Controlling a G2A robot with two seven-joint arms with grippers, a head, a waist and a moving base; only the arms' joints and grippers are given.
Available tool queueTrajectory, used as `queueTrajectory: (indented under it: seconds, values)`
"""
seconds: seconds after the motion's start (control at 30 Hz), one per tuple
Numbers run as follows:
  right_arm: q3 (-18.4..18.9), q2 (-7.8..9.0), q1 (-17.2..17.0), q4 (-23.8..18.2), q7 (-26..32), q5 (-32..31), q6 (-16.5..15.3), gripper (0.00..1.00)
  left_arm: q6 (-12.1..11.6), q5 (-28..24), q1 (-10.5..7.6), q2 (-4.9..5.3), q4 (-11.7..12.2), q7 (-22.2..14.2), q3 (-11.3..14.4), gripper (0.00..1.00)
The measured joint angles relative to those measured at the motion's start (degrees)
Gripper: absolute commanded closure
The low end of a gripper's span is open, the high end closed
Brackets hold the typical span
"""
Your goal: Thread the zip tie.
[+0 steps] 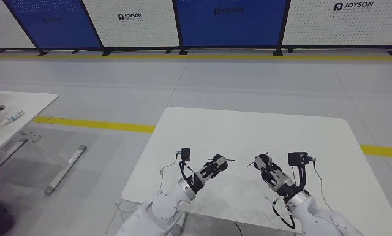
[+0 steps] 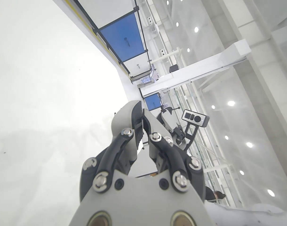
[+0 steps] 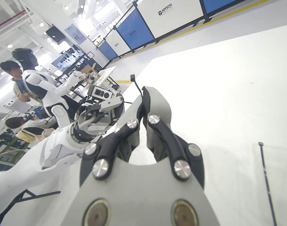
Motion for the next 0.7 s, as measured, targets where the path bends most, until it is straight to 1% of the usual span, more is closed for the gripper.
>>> queueTrajectory:
  seconds: [0.1,0.2,0.23,0.3,0.43,0.53,0.7]
  values:
    - [0.0,-0.08,-0.1,0.0,-0.4,0.2,0.0,1.00,0.0,0.0,0.00,0.00,0.0,0.0,0.0,1.00]
    - [-1.1,-0.75,-0.3,0.1,-5.4,-0.1,-0.3,1.00,0.0,0.0,0.00,0.00,0.0,0.0,0.0,1.00]
    - [-1.9,-1.14,-0.4,0.4,-8.2,-0.3,-0.5,1.00,0.0,0.0,0.00,0.00,0.0,0.0,0.0,1.00]
    - [-3.4,-1.74,0.0,1.1,-11.8,-1.3,-0.3,1.00,0.0,0.0,0.00,0.00,0.0,0.0,0.0,1.00]
    - [-7.6,-3.27,1.9,3.7,-17.4,-5.6,1.9,1.00,0.0,0.0,0.00,0.00,0.0,0.0,0.0,1.00]
    - [-9.9,-4.20,3.5,5.6,-16.7,-5.9,3.2,1.00,0.0,0.0,0.00,0.00,0.0,0.0,0.0,1.00]
    - [-10.1,-4.32,3.8,5.7,-16.0,-5.2,3.2,1.00,0.0,0.0,0.00,0.00,0.0,0.0,0.0,1.00]
